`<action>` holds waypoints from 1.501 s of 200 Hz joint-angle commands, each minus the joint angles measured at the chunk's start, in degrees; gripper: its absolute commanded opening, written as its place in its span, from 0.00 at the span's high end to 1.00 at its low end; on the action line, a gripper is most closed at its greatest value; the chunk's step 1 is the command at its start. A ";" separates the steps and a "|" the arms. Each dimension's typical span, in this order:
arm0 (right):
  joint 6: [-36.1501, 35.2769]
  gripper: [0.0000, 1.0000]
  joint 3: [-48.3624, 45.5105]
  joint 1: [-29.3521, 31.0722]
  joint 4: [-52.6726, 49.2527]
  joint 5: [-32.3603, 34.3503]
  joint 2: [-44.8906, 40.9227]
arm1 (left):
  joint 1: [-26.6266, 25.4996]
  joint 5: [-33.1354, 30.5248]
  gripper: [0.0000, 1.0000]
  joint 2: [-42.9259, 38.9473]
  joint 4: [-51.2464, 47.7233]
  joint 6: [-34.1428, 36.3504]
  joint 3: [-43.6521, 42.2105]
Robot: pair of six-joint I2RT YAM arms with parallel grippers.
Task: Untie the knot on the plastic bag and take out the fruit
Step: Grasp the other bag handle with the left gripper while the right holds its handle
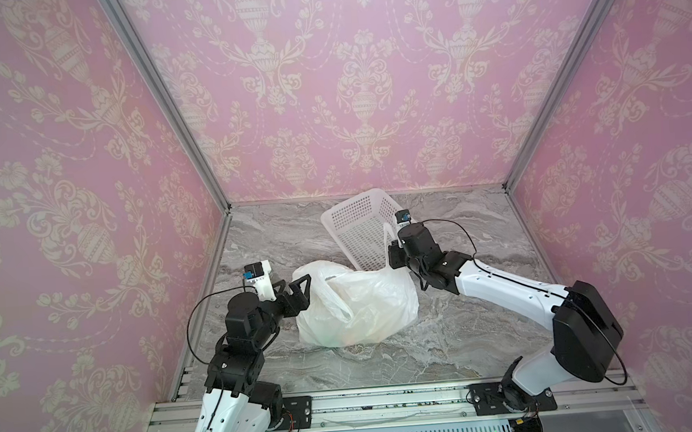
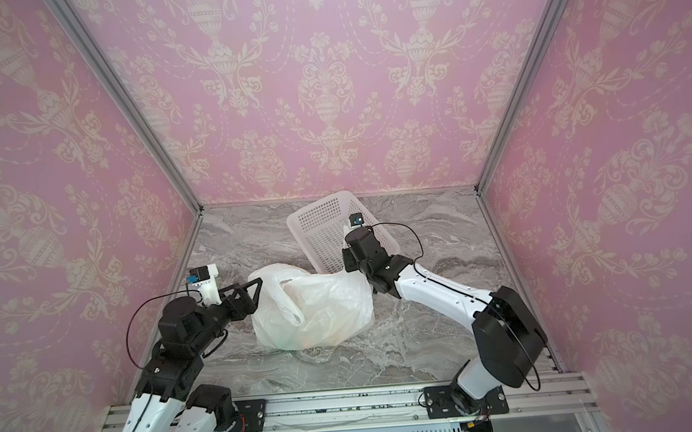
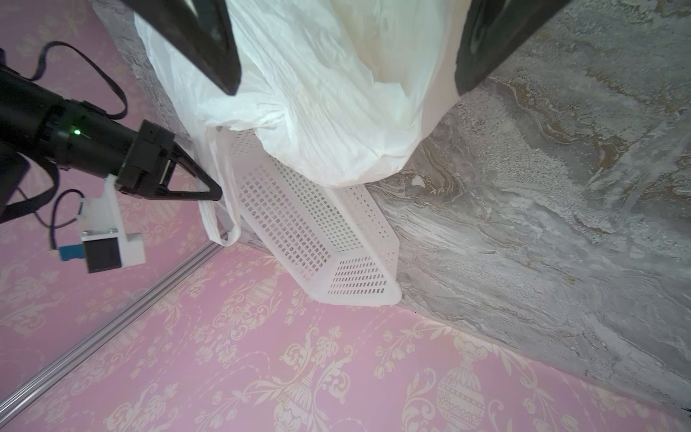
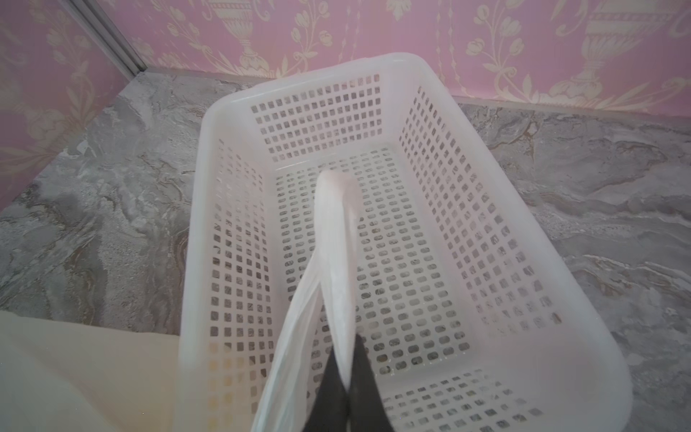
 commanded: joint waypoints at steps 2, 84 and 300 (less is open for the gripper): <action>2.31 1.00 -0.26 -2.05 1.18 -2.94 2.64 | -1.32 4.26 0.12 -2.16 2.89 0.31 -1.96; 3.57 1.00 0.39 -5.92 0.49 -3.11 3.94 | -24.65 -8.35 0.10 1.00 7.69 11.09 -3.11; 6.93 1.00 -5.23 -3.02 5.25 -9.58 -1.59 | -40.63 -57.31 0.93 24.26 10.44 18.89 8.77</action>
